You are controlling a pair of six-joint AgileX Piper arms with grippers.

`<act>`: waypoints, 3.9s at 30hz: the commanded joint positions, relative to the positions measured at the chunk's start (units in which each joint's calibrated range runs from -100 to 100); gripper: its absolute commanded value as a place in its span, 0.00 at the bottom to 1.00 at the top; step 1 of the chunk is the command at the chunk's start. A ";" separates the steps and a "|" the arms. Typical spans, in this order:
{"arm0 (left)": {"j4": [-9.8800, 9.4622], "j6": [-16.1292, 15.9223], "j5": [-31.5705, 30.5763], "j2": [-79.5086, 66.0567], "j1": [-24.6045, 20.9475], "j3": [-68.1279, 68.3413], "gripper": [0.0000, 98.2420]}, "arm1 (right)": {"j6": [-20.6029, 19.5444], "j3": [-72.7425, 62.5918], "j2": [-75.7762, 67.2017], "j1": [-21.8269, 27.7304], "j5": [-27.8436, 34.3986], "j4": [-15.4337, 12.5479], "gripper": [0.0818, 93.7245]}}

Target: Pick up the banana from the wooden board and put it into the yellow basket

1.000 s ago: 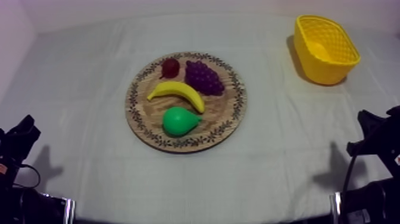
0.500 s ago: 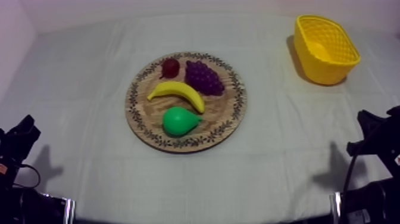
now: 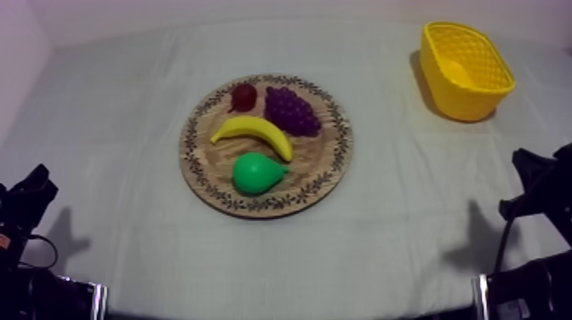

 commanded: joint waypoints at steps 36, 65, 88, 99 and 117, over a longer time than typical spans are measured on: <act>-0.03 0.02 0.00 -0.05 -0.01 -0.01 0.00 | 4.03 -71.37 61.10 -21.57 27.31 -1.17 0.01; -0.03 0.02 0.00 -0.05 -0.01 -0.01 0.00 | -3.64 -95.61 88.35 -32.61 41.24 5.49 0.06; -0.03 0.02 0.00 -0.05 -0.01 -0.01 0.00 | 0.06 -97.14 94.08 -33.55 41.18 5.17 0.56; -0.03 0.02 0.00 -0.05 -0.01 -0.01 0.00 | 0.10 -100.85 102.77 -33.50 40.05 4.73 0.55; -0.03 0.02 0.00 -0.05 -0.01 -0.01 0.00 | 1.75 -113.97 126.45 -33.11 39.37 2.87 0.54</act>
